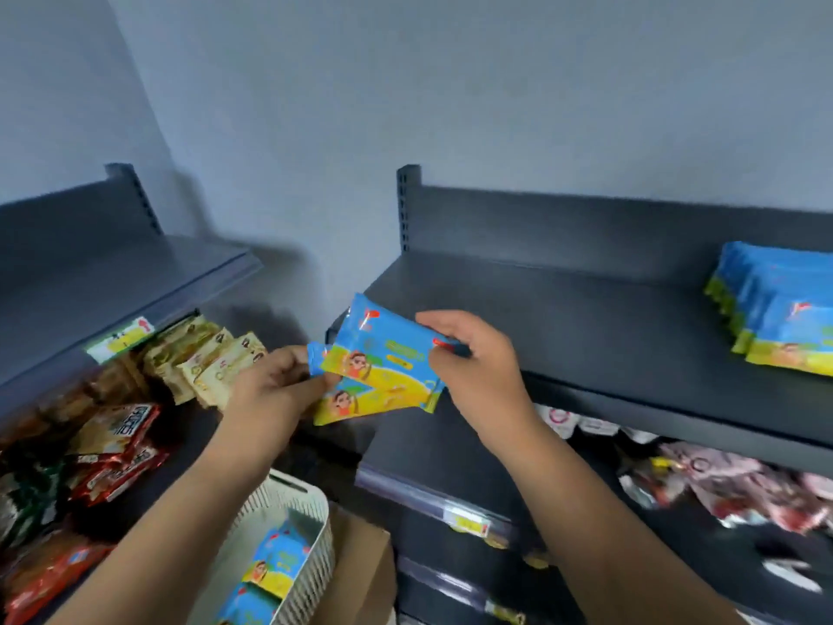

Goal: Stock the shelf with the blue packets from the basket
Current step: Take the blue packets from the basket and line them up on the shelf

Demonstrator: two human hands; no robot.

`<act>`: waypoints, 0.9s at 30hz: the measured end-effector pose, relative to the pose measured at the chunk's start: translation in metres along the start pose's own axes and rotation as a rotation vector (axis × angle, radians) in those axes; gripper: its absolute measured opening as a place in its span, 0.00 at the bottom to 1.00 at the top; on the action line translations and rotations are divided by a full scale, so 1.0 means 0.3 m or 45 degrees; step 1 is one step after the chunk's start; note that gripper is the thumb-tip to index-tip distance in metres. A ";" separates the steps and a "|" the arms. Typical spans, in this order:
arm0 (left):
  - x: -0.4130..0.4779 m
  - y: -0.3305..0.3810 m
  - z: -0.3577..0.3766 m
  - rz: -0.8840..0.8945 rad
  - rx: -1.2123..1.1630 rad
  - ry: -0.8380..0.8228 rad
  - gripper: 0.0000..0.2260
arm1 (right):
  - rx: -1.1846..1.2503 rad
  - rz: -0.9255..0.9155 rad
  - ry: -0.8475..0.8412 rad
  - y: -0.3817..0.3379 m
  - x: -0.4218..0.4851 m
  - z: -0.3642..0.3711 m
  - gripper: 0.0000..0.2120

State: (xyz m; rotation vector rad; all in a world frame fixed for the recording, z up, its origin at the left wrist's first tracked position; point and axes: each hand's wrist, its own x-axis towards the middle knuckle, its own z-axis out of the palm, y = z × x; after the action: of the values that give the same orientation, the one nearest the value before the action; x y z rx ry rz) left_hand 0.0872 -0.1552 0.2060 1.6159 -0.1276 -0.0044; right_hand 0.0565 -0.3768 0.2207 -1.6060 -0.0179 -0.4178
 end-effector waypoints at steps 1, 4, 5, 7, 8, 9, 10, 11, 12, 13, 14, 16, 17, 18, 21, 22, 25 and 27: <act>0.009 0.036 0.061 0.020 -0.025 -0.033 0.08 | 0.007 -0.020 0.072 -0.032 -0.002 -0.065 0.23; 0.028 0.146 0.249 0.090 -0.088 -0.144 0.08 | 0.010 -0.059 0.248 -0.115 -0.013 -0.247 0.23; 0.031 0.181 0.314 0.112 -0.110 -0.164 0.08 | 0.006 -0.071 0.296 -0.139 -0.020 -0.306 0.23; 0.026 0.245 0.446 0.136 -0.167 -0.202 0.08 | -0.013 -0.102 0.380 -0.181 -0.035 -0.426 0.22; 0.020 0.273 0.515 0.148 -0.189 -0.238 0.08 | -0.022 -0.123 0.426 -0.199 -0.043 -0.490 0.22; 0.014 0.298 0.585 0.161 -0.194 -0.283 0.08 | -0.020 -0.143 0.478 -0.214 -0.051 -0.557 0.23; 0.006 0.319 0.656 0.175 -0.186 -0.329 0.08 | -0.011 -0.165 0.531 -0.228 -0.060 -0.625 0.23; -0.003 0.336 0.726 0.187 -0.176 -0.373 0.08 | -0.008 -0.188 0.586 -0.241 -0.069 -0.694 0.24; -0.012 0.349 0.798 0.196 -0.170 -0.415 0.09 | -0.013 -0.206 0.641 -0.255 -0.081 -0.763 0.24; -0.024 0.360 0.873 0.200 -0.168 -0.456 0.09 | -0.020 -0.221 0.691 -0.266 -0.094 -0.836 0.25; -0.036 0.368 0.950 0.201 -0.163 -0.491 0.09 | -0.022 -0.234 0.735 -0.277 -0.110 -0.909 0.25; -0.073 0.378 1.109 0.200 -0.163 -0.566 0.08 | -0.026 -0.270 0.812 -0.302 -0.151 -1.056 0.24; -0.095 0.380 1.194 0.195 -0.167 -0.603 0.08 | -0.041 -0.289 0.847 -0.313 -0.172 -1.130 0.23; -0.120 0.382 1.280 0.191 -0.162 -0.634 0.08 | -0.062 -0.299 0.879 -0.325 -0.192 -1.207 0.23; -0.202 0.388 1.548 0.158 -0.143 -0.727 0.07 | -0.118 -0.285 0.932 -0.351 -0.238 -1.438 0.21; -0.227 0.390 1.639 0.153 -0.139 -0.757 0.07 | -0.145 -0.281 0.946 -0.357 -0.251 -1.514 0.21; -0.275 0.393 1.894 0.130 -0.112 -0.772 0.05 | -0.218 -0.281 1.004 -0.357 -0.273 -1.732 0.21; -0.285 0.384 2.050 0.074 -0.147 -0.771 0.06 | -0.230 -0.262 1.033 -0.346 -0.275 -1.862 0.21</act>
State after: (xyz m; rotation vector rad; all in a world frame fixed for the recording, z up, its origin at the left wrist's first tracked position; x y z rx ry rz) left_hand -0.0568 -0.7653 0.2833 1.4515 -0.6291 -0.4501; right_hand -0.1897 -0.8879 0.3086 -1.5111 0.4842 -1.2330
